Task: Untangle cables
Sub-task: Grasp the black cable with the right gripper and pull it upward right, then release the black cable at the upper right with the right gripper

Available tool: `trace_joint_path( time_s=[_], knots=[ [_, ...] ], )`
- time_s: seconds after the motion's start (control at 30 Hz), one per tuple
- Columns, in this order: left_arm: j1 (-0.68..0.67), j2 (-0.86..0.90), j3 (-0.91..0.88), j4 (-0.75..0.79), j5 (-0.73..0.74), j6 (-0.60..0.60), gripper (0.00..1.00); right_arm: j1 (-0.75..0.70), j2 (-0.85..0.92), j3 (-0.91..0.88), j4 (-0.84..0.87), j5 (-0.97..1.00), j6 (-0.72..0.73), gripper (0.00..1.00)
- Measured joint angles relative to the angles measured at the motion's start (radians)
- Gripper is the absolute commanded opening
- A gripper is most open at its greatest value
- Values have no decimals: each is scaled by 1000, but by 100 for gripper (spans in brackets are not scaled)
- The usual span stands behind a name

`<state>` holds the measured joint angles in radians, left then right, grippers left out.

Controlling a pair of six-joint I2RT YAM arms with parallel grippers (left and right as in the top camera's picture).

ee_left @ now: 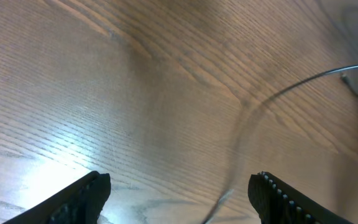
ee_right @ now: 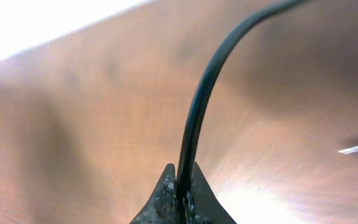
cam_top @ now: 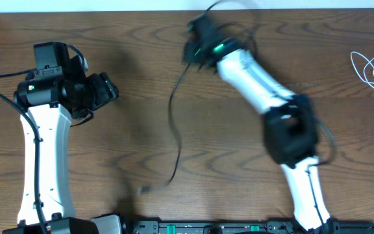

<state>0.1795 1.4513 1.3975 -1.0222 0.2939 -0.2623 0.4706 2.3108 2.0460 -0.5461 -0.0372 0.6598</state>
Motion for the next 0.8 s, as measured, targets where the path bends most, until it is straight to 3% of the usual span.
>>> trace_joint_path(
  time_s=[0.27, 0.8],
  knots=[
    [0, 0, 0, 1, 0, 0, 77, -307, -271, 18, 265, 134, -2, 1],
    [0, 0, 0, 17, 0, 0, 77, -694, -262, 18, 213, 349, -54, 1]
  ],
)
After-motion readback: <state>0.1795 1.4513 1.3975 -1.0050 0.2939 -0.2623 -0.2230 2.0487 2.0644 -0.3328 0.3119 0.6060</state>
